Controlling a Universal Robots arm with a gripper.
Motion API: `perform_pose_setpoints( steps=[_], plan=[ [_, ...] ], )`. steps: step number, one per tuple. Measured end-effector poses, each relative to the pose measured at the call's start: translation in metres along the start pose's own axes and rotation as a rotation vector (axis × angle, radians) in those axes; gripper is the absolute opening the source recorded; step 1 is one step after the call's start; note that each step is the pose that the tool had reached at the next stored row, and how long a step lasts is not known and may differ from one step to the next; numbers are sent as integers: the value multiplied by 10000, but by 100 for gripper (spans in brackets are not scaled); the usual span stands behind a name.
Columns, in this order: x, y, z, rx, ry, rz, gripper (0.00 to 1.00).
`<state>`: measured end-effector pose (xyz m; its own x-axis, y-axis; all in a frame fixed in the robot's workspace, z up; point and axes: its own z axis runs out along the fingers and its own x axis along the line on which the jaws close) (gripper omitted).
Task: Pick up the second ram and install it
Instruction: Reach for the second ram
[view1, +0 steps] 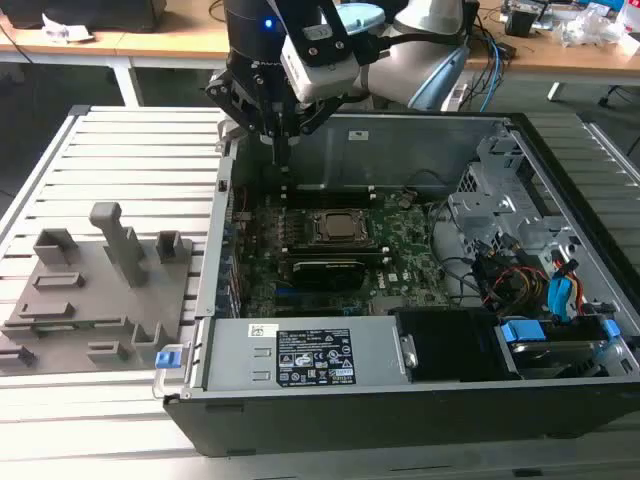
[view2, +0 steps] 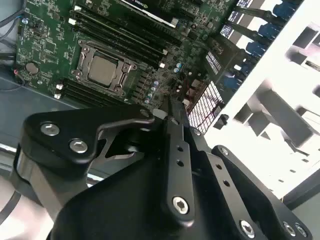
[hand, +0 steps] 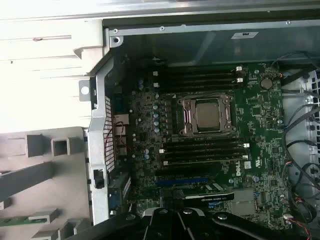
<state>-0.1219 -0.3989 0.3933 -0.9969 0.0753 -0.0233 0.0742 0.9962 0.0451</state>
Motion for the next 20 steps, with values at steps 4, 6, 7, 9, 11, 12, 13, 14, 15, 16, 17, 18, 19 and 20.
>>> perform_pose_setpoints(
  steps=[4,6,7,9,11,12,13,14,15,16,17,18,19,20],
  plan=[
    [85,-6,-3,1,0,1,11],
    [155,-12,-4,0,0,-1,11],
    [187,-14,-5,-1,0,0,11],
    [221,-16,-4,-3,0,1,11],
    [257,-19,-5,-2,0,0,11],
    [279,-21,-5,-3,0,0,11],
    [292,-22,-3,-3,0,0,11],
    [333,-25,1,-3,0,0,11],
    [342,-26,1,-3,0,0,11],
    [353,-27,1,-2,1,0,11],
    [368,-28,1,-1,1,0,11],
    [380,-29,2,-3,0,1,11],
    [403,-31,1,-3,0,0,11],
    [425,-32,1,-2,0,1,11]
  ],
)
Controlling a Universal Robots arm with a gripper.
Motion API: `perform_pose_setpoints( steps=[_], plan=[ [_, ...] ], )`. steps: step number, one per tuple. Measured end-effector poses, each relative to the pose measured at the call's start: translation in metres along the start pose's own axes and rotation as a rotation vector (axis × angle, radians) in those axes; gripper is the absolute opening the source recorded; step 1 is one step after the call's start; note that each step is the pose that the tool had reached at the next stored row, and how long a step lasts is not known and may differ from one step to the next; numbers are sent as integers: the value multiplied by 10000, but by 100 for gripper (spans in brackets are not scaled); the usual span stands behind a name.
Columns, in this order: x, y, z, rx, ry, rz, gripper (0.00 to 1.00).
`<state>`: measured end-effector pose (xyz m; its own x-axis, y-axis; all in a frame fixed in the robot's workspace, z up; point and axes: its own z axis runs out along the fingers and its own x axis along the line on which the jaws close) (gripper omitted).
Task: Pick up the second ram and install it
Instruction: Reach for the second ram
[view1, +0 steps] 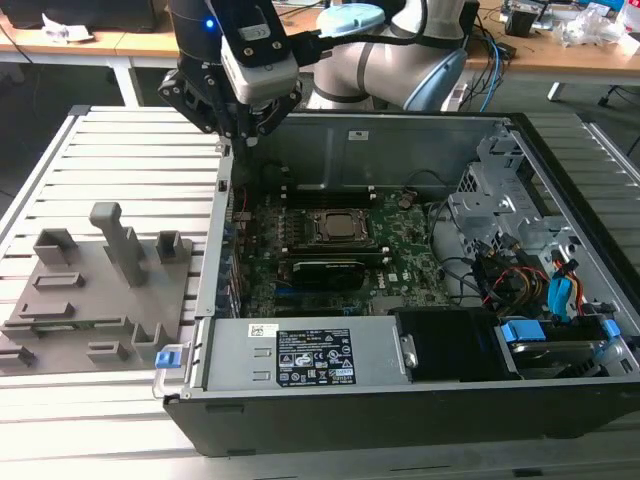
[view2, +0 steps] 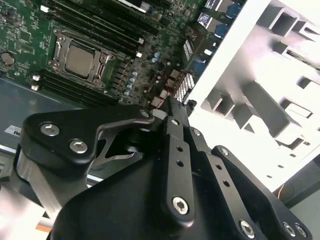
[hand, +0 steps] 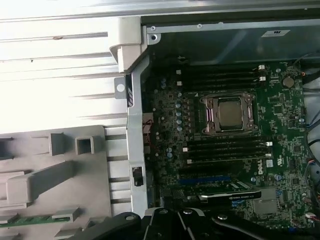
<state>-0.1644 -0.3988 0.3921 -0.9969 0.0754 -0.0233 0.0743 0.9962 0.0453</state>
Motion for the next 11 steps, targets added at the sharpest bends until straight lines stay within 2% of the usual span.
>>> perform_pose_setpoints(
  steps=[3,4,8,9,11],
  plan=[
    [58,-5,-1,0,0,-2,11],
    [104,-8,-3,0,1,-1,11],
    [194,-15,-5,0,0,-1,11],
    [247,-19,-6,-1,0,-2,11],
    [297,-22,-7,0,0,-1,11]
  ],
)
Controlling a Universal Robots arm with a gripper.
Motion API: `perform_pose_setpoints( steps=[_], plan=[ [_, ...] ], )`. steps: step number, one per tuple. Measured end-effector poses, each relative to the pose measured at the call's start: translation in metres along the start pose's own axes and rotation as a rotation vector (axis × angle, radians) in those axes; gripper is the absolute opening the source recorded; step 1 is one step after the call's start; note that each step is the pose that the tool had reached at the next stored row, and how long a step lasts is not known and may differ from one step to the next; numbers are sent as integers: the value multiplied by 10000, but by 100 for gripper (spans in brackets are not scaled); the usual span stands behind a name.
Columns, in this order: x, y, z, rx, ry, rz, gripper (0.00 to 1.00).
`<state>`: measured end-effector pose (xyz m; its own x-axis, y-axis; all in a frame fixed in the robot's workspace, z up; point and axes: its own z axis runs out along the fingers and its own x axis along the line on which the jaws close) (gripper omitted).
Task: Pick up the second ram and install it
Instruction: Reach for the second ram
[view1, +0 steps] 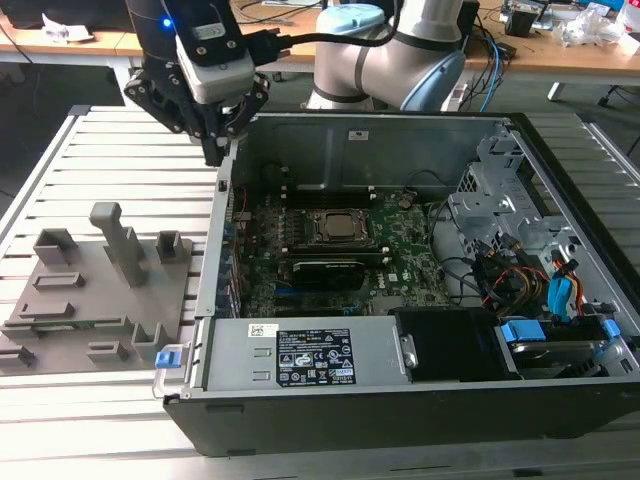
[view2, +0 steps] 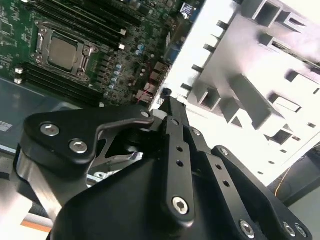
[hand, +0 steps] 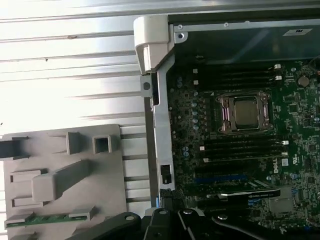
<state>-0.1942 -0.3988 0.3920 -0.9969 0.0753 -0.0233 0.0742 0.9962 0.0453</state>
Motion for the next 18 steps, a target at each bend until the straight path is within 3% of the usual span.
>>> perform_pose_setpoints(
  steps=[1,6,9,15,18],
  plan=[
    [33,-2,-1,0,0,1,11],
    [336,-25,-9,0,0,-1,11],
    [429,-32,-11,0,0,0,11],
    [891,-66,-23,0,-1,1,11],
    [1045,-78,-25,0,-1,1,11]
  ],
)
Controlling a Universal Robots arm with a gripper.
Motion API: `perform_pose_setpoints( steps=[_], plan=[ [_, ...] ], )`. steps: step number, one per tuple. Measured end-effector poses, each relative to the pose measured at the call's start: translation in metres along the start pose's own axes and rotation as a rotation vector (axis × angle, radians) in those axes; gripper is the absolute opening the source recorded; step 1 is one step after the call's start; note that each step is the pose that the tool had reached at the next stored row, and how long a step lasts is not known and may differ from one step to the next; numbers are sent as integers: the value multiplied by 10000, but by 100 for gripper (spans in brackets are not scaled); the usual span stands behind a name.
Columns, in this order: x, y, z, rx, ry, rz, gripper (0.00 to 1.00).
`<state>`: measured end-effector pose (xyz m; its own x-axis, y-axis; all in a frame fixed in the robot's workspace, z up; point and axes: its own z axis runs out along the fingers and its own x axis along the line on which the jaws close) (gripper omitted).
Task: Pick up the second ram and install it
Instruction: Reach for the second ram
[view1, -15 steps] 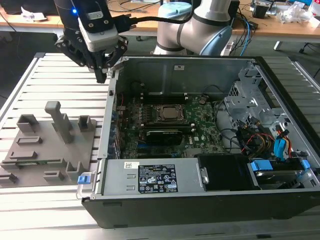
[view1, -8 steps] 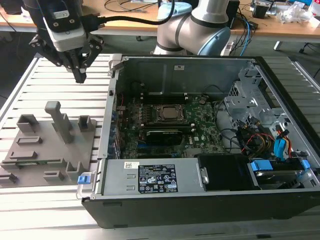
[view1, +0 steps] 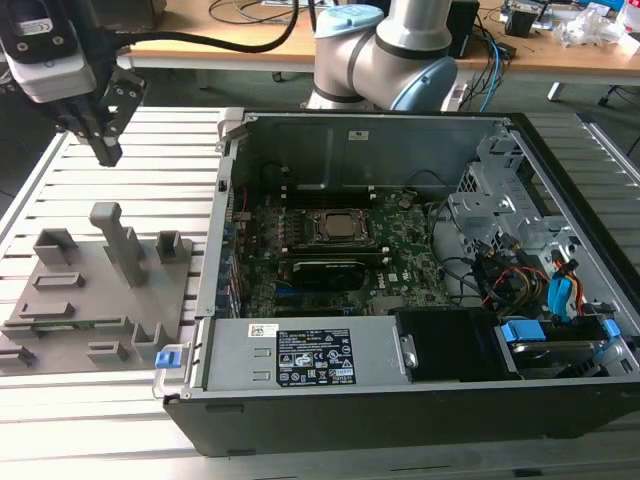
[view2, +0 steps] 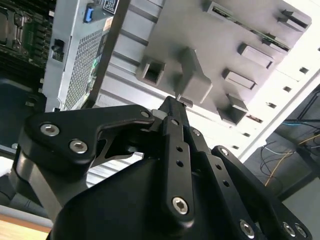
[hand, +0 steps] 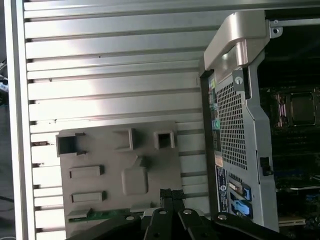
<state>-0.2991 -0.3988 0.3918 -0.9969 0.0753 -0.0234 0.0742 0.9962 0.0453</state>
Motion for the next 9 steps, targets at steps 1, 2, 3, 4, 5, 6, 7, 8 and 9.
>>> perform_pose_setpoints(
  steps=[1,2,3,4,5,6,7,8,9],
  plan=[
    [43,-3,0,-1,0,0,11],
    [75,-6,-1,0,0,0,11],
    [96,-7,-1,-1,0,-1,11],
    [123,-9,-1,0,0,-1,11],
    [149,-11,-1,-1,0,-1,11],
    [171,-13,-2,0,0,-1,11],
    [211,-16,-2,0,0,-1,11],
    [246,-19,-2,-1,1,0,11],
    [282,-21,-3,0,0,0,11]
  ],
)
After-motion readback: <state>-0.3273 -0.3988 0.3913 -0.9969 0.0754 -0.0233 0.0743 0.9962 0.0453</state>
